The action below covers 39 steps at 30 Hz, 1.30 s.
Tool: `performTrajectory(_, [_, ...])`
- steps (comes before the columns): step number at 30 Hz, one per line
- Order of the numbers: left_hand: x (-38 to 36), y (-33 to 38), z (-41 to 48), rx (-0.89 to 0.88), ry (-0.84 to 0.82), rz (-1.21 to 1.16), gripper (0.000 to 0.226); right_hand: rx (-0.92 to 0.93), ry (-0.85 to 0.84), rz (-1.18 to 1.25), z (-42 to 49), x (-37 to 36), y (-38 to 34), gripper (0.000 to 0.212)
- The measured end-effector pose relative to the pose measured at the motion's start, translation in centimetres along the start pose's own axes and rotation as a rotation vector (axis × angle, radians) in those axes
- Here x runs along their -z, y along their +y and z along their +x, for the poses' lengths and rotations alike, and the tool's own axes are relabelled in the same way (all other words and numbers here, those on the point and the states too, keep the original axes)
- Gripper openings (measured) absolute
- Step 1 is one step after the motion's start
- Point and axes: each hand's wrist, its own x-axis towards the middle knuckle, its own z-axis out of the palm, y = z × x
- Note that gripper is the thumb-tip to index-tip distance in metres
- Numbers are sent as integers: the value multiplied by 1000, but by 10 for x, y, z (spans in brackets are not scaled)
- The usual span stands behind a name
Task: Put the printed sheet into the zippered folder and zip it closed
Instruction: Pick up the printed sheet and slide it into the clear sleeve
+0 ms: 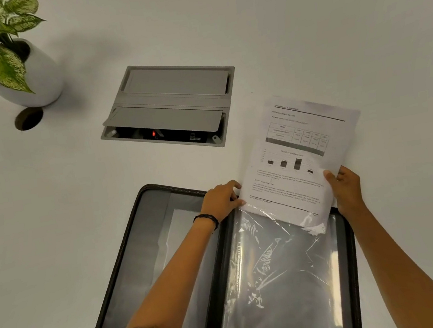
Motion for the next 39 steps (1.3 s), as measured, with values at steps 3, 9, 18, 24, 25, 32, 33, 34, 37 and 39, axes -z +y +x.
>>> performTrajectory(3, [0, 0, 4, 32, -13, -6, 33, -7, -23, 10, 1, 1, 1, 33])
performTrajectory(9, [-1, 2, 8, 46, -9, -8, 38, -22, -74, -49, -4, -5, 1, 32])
performTrajectory(18, [-9, 1, 10, 13, 84, -69, 37, -26, -122, -118, -17, 2, 9, 32])
performTrajectory(24, [-8, 12, 21, 78, 78, -370, 44, -71, -197, -139, -21, 6, 8, 31])
performTrajectory(25, [-8, 14, 22, 108, 69, -456, 49, -83, -217, -140, -21, 5, 7, 32])
performTrajectory(32, [5, 25, 44, 285, 65, -775, 48, -136, -329, -136, -15, 8, -12, 38])
performTrajectory(33, [7, 26, 48, 286, 71, -792, 47, -141, -324, -126, -13, 8, -16, 40])
performTrajectory(34, [8, 27, 51, 284, 73, -801, 46, -143, -312, -111, -10, 7, -20, 41])
performTrajectory(37, [11, 33, 62, 289, 66, -794, 46, -126, -260, -68, -3, 2, -35, 43])
performTrajectory(39, [13, 37, 68, 287, 76, -771, 48, -93, -233, -77, 3, -2, -43, 45])
